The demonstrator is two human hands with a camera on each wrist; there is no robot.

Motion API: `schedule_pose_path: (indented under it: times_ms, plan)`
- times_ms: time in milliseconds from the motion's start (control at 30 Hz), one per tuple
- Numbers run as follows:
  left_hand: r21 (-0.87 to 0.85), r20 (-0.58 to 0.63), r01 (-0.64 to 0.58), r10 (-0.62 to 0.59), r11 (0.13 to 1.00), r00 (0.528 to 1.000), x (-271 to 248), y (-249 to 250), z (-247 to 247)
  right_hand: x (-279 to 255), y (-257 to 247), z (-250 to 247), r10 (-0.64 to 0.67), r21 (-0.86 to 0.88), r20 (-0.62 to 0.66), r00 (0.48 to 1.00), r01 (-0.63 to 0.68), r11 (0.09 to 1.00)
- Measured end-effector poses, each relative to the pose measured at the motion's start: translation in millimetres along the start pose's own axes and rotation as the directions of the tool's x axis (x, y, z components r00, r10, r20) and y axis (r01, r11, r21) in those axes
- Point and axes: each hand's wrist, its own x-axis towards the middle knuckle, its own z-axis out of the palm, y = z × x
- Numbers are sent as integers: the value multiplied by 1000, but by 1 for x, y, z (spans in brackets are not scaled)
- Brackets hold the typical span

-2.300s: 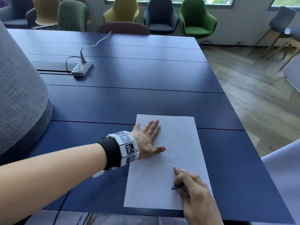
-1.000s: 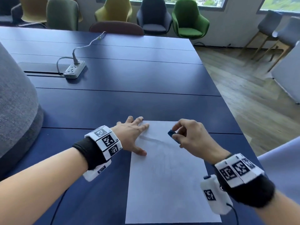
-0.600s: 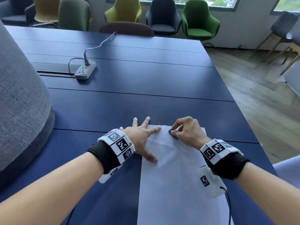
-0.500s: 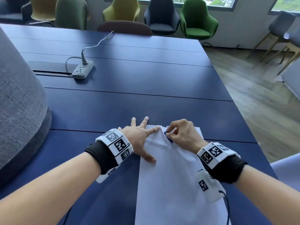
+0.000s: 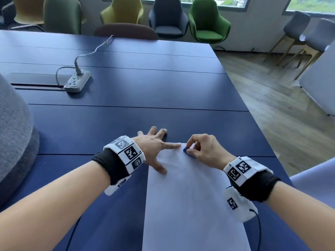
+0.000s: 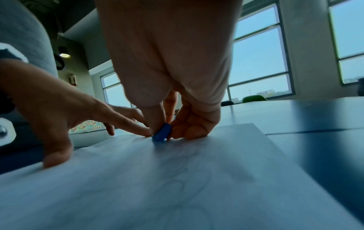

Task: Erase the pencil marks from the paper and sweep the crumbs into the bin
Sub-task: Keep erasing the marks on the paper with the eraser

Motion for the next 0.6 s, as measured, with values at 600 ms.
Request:
schedule_pose_path:
  times_ms: [600]
  plan:
    - [-114, 134, 101, -86, 988, 987, 2, -6, 3, 13, -16, 15, -54, -8, -19, 998, 54, 999]
